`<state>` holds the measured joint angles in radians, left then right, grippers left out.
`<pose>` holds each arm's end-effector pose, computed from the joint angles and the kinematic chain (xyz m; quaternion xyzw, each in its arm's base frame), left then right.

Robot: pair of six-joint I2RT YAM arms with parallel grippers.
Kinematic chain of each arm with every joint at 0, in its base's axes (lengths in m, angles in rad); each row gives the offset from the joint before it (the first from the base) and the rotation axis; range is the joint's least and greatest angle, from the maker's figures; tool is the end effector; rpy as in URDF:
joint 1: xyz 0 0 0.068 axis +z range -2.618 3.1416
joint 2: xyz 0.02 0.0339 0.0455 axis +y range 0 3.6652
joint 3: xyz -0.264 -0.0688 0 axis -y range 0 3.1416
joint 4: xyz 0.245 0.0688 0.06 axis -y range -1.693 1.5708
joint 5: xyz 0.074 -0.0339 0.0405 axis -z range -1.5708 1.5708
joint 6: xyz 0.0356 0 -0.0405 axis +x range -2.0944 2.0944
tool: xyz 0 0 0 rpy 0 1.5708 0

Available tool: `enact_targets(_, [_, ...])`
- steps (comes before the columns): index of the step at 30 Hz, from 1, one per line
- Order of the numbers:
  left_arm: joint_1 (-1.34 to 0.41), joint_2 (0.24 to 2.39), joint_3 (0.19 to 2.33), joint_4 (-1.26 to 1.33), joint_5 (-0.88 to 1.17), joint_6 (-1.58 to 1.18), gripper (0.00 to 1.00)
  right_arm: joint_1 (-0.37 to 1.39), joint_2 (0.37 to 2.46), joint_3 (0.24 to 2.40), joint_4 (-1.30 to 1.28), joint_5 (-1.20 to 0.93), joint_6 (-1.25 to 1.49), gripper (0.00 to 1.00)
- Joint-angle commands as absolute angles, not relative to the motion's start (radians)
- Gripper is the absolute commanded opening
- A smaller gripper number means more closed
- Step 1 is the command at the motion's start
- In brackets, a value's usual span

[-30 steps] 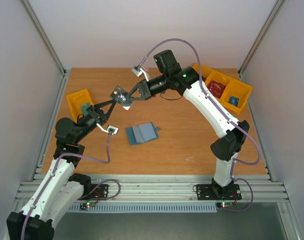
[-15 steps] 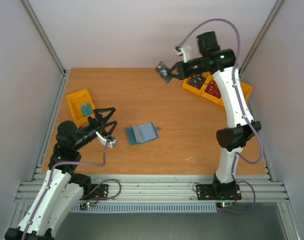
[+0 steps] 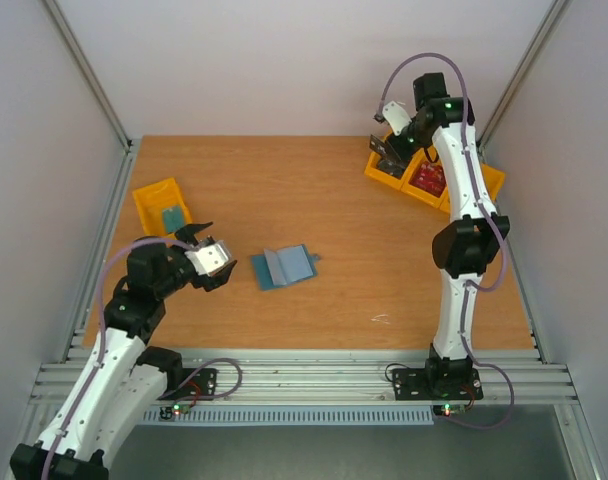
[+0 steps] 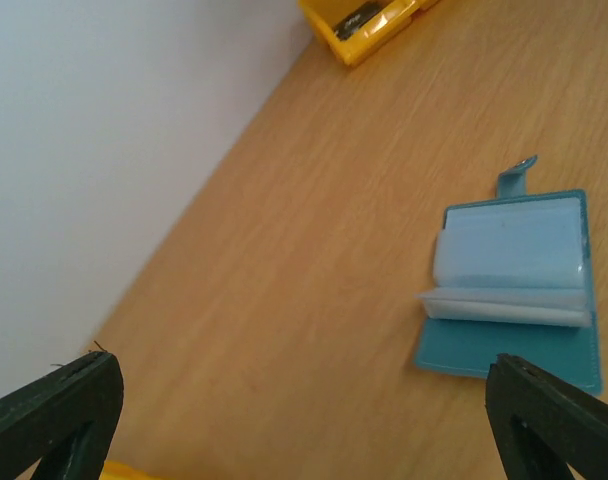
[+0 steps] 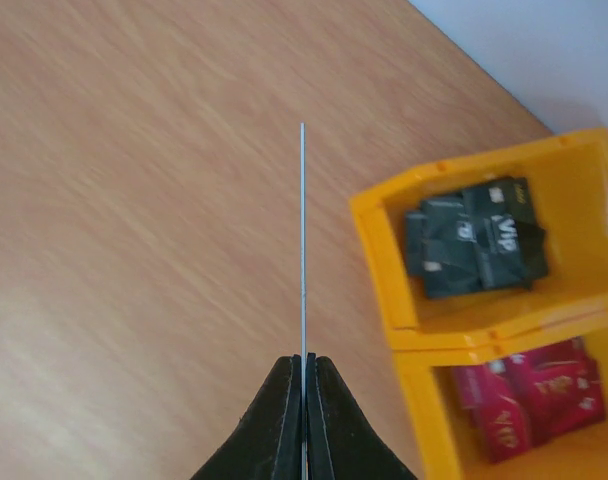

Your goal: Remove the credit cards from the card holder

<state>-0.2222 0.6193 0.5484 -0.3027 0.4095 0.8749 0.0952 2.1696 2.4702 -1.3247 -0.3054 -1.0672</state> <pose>0.1461 -0.0475 0.2703 0.5195 0.6305 0.0178 0.5764 0.4382 0.0526 0.3692 -0.5568 0.7729 0.0049 0.3043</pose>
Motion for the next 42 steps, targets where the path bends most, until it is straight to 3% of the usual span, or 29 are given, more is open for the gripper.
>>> enact_targets(1, [-0.221, 0.64, 0.562, -0.299, 0.343, 0.547, 0.99, 0.073, 2.225, 2.485, -1.258, -0.176, -1.274, 0.01])
enact_targets(20, [-0.203, 0.76, 0.545, -0.313, 0.336, 0.571, 0.99, 0.014, 2.49, 2.485, -0.848, -0.201, -1.385, 0.01])
enact_targets(42, [-0.192, 0.806, 0.548, -0.294, 0.334, 0.594, 0.99, -0.036, 2.515, 2.435, -0.94, -0.096, -1.487, 0.01])
